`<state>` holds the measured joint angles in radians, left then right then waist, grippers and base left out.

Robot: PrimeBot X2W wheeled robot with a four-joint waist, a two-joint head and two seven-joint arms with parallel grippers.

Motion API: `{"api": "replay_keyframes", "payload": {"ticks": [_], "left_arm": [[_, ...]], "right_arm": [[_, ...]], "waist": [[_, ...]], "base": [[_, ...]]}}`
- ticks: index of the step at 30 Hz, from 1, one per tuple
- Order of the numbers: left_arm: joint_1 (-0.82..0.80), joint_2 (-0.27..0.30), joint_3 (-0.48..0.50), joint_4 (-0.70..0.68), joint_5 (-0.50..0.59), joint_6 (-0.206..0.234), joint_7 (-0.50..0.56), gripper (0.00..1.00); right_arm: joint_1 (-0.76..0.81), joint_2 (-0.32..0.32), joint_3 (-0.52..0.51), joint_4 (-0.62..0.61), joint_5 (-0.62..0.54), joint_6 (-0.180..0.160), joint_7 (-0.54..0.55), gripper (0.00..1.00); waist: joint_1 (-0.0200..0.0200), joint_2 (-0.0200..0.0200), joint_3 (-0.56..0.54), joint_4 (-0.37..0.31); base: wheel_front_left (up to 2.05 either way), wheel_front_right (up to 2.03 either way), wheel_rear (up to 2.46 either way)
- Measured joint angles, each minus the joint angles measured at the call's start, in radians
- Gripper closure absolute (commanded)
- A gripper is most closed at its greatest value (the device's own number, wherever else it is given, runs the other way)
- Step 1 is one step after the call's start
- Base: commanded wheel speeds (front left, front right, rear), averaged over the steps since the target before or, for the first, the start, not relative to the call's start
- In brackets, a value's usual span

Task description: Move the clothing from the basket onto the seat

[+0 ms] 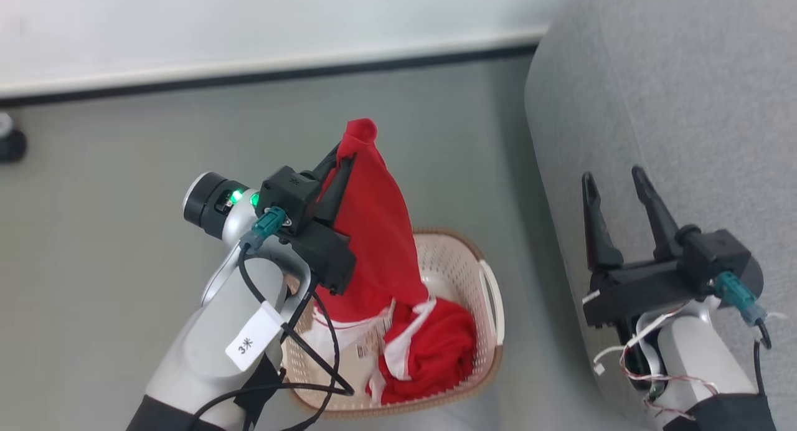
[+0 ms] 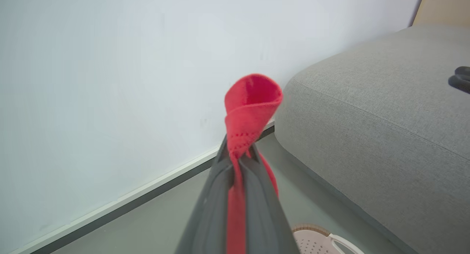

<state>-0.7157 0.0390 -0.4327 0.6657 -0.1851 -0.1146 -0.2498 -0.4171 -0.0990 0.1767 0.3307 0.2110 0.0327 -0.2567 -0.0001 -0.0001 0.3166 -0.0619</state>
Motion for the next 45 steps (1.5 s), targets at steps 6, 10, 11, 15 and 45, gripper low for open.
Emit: {"api": "replay_keyframes", "payload": {"ticks": [6,10,11,15,45], "left_arm": [[-0.001,0.000,0.007,0.002,-0.018,-0.001,0.000,1.00],[0.000,-0.001,0.008,0.007,-0.048,-0.009,0.000,1.00],[0.000,-0.001,0.007,0.009,-0.049,-0.009,0.000,1.00],[0.002,-0.001,0.012,0.013,-0.074,-0.009,0.000,1.00],[0.070,0.003,-0.067,-0.146,-0.161,-0.017,0.069,1.00]], "right_arm": [[0.033,0.001,0.000,0.026,0.000,0.012,0.000,0.00],[0.059,0.001,0.002,0.042,0.000,0.021,0.000,0.00],[0.063,0.000,0.006,0.049,0.000,0.024,0.000,0.00],[0.071,0.001,0.026,0.071,0.000,0.038,0.000,0.00],[0.031,-0.068,0.289,0.202,0.008,0.091,0.002,0.00]], "waist": [[-0.0001,0.0000,-0.079,0.012],[-0.0001,0.0000,-0.132,0.019],[-0.0001,-0.0001,-0.145,0.021],[0.0000,-0.0001,-0.198,0.027],[0.0001,0.0001,-0.407,0.053]], "base": [[0.00,0.00,0.00],[0.00,0.00,0.00],[0.00,0.00,0.00],[0.00,0.00,0.00],[0.00,0.00,0.00]]}}
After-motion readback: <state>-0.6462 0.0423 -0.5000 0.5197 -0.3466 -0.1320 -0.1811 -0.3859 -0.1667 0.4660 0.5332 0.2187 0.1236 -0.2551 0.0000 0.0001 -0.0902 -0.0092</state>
